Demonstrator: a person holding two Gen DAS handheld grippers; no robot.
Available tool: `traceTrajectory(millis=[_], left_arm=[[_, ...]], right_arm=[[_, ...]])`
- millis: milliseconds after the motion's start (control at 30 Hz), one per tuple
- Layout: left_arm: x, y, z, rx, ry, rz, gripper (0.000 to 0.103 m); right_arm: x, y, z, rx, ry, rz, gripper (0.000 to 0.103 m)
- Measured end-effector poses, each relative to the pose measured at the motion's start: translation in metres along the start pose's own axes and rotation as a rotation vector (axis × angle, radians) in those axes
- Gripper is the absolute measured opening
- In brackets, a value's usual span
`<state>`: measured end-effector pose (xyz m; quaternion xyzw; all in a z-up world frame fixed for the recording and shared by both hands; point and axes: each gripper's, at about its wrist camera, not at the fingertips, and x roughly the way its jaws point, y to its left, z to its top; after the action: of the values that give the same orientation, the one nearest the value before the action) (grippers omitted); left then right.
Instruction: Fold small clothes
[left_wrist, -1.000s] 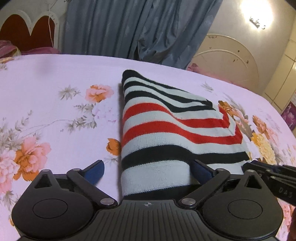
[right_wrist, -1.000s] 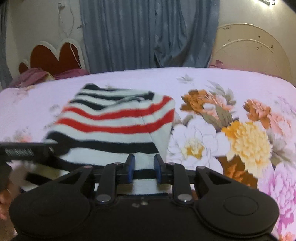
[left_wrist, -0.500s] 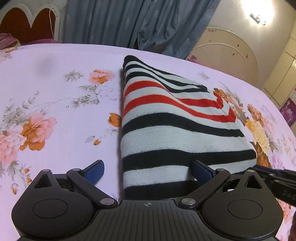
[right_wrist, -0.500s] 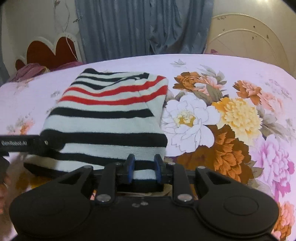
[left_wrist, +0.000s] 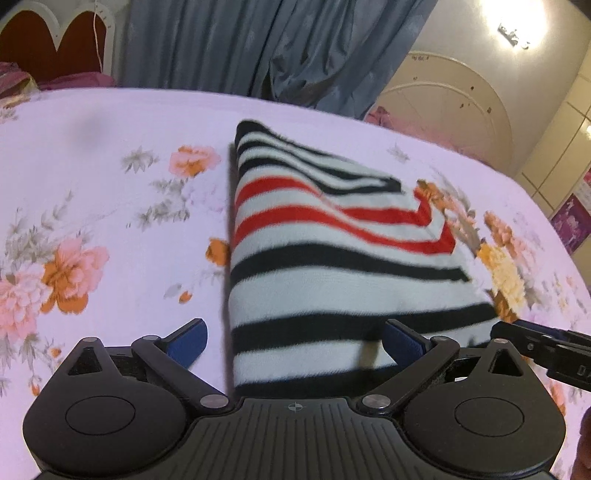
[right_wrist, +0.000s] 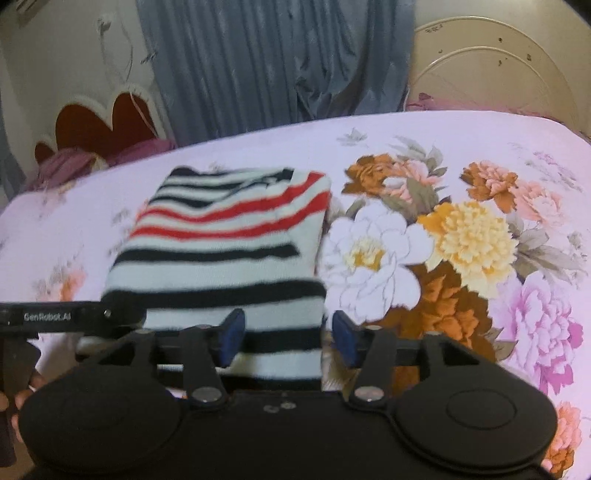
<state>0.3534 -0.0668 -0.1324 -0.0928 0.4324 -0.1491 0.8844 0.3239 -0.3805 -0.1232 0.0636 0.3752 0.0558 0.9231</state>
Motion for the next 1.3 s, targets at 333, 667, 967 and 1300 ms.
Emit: traceTrajectory(millis=[333, 667, 967, 1300], left_arm=[[0.020, -0.008, 0.026, -0.017, 0.022, -0.003, 0.100], [0.061, 0.016, 0.030, -0.141, 0.079, -0.118, 0.100], [0.063, 0.013, 0.032, -0.137, 0.063, -0.136, 0.086], [0.037, 0.009, 0.038, -0.101, 0.003, -0.145, 0.059]], right_arm=[[0.032, -0.021, 0.033, 0.066, 0.030, 0.071, 0.064], [0.093, -0.040, 0.048, 0.198, 0.139, 0.232, 0.062], [0.119, -0.046, 0.044, 0.303, 0.153, 0.320, 0.043], [0.092, -0.031, 0.054, 0.286, 0.079, 0.329, 0.034]])
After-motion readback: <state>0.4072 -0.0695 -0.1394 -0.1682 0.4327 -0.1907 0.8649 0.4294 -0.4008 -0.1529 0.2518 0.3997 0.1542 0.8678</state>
